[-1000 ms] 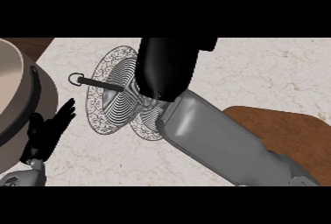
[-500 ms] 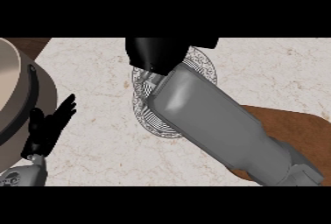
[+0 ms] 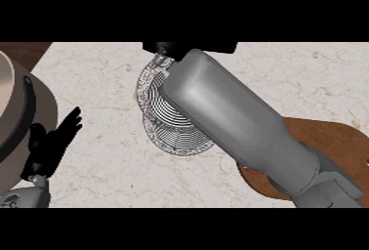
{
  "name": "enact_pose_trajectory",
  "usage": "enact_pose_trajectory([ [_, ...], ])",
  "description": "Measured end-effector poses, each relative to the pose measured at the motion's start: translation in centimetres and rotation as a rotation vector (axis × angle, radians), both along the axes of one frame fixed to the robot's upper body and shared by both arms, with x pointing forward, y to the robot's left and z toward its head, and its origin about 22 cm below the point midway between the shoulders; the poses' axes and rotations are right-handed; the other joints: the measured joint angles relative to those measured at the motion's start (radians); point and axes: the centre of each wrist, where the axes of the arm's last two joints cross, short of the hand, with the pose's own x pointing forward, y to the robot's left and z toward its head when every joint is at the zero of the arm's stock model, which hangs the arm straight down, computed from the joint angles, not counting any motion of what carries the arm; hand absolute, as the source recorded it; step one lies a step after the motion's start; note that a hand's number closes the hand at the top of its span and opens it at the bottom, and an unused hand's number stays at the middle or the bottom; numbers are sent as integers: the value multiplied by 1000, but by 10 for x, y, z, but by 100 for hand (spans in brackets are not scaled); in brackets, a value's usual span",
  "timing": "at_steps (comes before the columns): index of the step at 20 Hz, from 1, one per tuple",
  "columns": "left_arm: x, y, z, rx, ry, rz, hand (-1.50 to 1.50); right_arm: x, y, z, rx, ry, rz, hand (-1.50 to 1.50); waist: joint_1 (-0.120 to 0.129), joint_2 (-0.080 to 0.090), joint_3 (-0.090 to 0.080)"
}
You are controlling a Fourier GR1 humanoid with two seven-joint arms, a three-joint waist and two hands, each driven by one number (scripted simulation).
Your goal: Pick the tomato from the cutting board and place it in the tiered basket
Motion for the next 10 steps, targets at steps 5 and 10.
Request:
enact_pose_trajectory([
  [5,-3,5,-2,4,-2,29,0,13,13,2,-190,67,-66,150,-24,-6,1],
  [10,-9,13,-4,5,-5,49,0,22,21,17,-332,157,-86,150,-47,-8,3],
])
